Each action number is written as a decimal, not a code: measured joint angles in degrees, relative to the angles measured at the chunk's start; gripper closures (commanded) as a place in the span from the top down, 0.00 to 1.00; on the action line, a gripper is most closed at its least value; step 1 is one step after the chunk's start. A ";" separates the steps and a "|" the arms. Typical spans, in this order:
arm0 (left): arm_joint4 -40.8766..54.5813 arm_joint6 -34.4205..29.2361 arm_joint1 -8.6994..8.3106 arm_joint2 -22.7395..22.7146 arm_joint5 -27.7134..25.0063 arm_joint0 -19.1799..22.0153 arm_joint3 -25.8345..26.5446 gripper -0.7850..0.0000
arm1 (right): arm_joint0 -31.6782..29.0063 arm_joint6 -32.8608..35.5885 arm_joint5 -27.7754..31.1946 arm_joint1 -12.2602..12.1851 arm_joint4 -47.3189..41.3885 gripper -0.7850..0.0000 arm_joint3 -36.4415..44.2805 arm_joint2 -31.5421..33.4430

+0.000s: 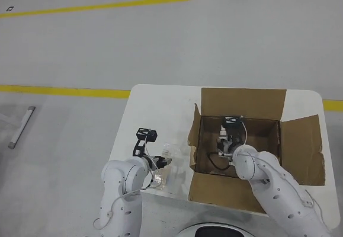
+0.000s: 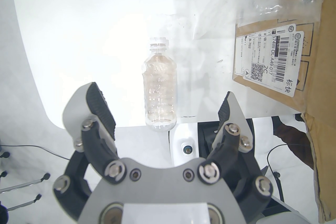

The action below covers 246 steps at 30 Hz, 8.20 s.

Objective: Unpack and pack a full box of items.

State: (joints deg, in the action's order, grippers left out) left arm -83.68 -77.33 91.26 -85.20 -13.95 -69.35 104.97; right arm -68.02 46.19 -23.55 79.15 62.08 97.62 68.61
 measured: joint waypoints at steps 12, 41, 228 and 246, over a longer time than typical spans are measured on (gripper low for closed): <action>0.00 0.00 0.00 0.00 0.00 0.00 0.00 1.00 | -15.32 -15.30 10.44 -1.78 -4.14 0.00 19.85 12.79; 0.00 0.00 0.00 0.00 0.00 0.00 0.00 1.00 | -35.33 -17.29 14.97 -3.32 -0.32 0.00 36.59 48.17; 0.00 0.00 0.00 0.00 0.00 0.00 0.00 1.00 | 8.85 24.95 21.59 0.14 21.06 0.35 -17.48 -0.54; 0.00 0.00 0.00 0.00 0.00 0.00 0.00 1.00 | 8.29 23.91 21.81 0.08 20.09 0.00 -13.21 0.84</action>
State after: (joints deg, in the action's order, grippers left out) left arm -83.68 -77.33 91.26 -85.20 -13.95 -69.35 104.97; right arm -59.72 70.11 -1.74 79.23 82.17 84.41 69.45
